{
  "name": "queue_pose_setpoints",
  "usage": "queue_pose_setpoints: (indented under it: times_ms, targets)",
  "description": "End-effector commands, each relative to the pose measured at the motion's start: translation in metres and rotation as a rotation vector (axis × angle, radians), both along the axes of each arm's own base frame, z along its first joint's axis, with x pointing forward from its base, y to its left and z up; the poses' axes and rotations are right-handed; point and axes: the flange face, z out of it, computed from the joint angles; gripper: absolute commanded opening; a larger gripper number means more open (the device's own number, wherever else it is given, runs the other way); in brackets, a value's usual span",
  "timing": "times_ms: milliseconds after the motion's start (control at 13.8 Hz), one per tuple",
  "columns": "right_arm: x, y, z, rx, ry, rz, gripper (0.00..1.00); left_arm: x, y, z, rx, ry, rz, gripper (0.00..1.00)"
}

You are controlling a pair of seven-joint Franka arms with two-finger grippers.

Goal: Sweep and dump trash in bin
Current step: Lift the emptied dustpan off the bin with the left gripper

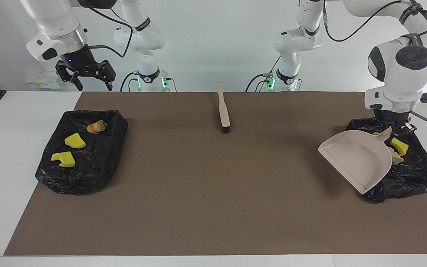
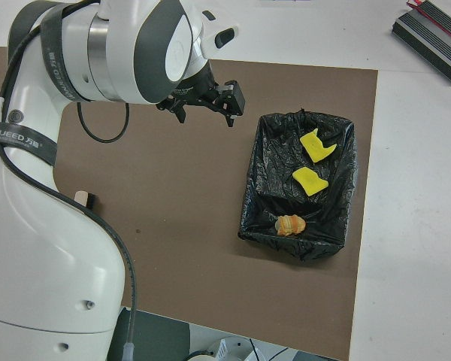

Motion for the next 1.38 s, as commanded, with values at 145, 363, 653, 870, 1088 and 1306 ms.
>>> queue_pose_setpoints:
  times_ms: [145,363,653,870,1088,1306]
  targets:
    - [-0.004,0.001,0.001,0.013,-0.017,-0.008,1.0,-0.02,-0.073,0.001,-0.073,-0.08,0.299,0.0]
    - [-0.004,0.001,0.001,0.013,-0.017,-0.008,1.0,-0.026,-0.126,0.001,-0.14,-0.107,0.42,0.0]
    - [-0.004,0.0,0.001,0.014,-0.017,-0.01,1.0,-0.037,-0.197,-0.008,-0.248,-0.117,0.615,0.0]
    - [-0.004,0.001,0.001,0.013,-0.017,-0.008,1.0,-0.043,-0.255,-0.019,-0.29,-0.132,0.76,0.0]
    - [-0.004,0.001,0.001,0.013,-0.017,-0.008,1.0,-0.04,-0.299,-0.034,-0.318,-0.114,0.808,0.0]
    - [-0.004,0.001,0.001,0.013,-0.017,-0.008,1.0,-0.041,-0.352,-0.046,-0.317,-0.122,0.874,0.0]
